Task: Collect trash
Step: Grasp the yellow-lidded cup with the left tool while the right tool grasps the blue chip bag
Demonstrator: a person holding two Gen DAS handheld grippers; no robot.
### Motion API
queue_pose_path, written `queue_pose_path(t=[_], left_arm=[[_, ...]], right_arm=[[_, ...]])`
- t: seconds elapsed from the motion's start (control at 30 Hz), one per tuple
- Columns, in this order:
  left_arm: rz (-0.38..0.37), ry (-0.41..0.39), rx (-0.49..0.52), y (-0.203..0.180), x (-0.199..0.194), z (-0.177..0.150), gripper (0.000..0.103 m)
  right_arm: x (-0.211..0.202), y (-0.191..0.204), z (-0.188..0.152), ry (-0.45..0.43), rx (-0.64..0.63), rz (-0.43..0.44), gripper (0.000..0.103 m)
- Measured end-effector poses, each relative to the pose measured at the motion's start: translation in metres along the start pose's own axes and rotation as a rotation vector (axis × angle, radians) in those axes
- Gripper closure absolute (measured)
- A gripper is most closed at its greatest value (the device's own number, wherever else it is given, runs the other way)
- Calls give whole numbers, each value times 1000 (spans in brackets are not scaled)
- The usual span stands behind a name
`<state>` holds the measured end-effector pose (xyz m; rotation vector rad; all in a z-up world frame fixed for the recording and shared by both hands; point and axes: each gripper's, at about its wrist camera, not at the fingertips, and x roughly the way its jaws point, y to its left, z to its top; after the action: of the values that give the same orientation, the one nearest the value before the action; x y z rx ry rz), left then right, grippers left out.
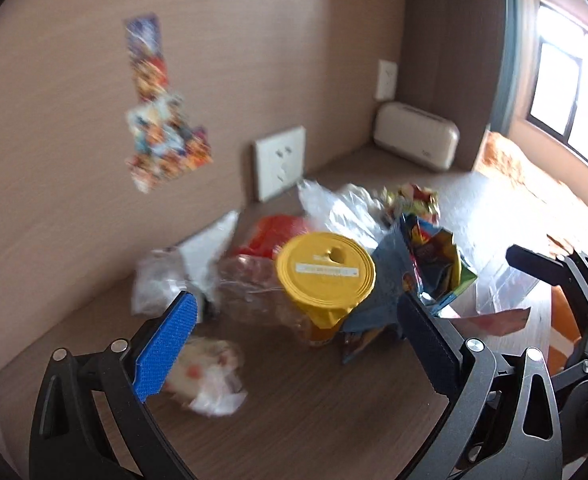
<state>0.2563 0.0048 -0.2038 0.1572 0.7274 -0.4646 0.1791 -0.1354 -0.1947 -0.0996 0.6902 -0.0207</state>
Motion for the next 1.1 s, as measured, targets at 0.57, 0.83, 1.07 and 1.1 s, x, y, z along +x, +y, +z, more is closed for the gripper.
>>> queue_pose_path(t=[0.57, 0.83, 1.07, 1.1], left_arm=[[-145, 55, 72, -9, 56, 6, 55], [-103, -19, 70, -6, 15, 11, 56], [-69, -85, 37, -5, -34, 27, 56], [-63, -93, 42, -7, -40, 28, 56]], right_arm=[[41, 0, -1, 61, 26, 16, 35], [18, -2, 8, 6, 34, 32, 42], [-24, -8, 27, -95, 19, 9, 41], [-33, -10, 29, -112, 16, 4, 41]])
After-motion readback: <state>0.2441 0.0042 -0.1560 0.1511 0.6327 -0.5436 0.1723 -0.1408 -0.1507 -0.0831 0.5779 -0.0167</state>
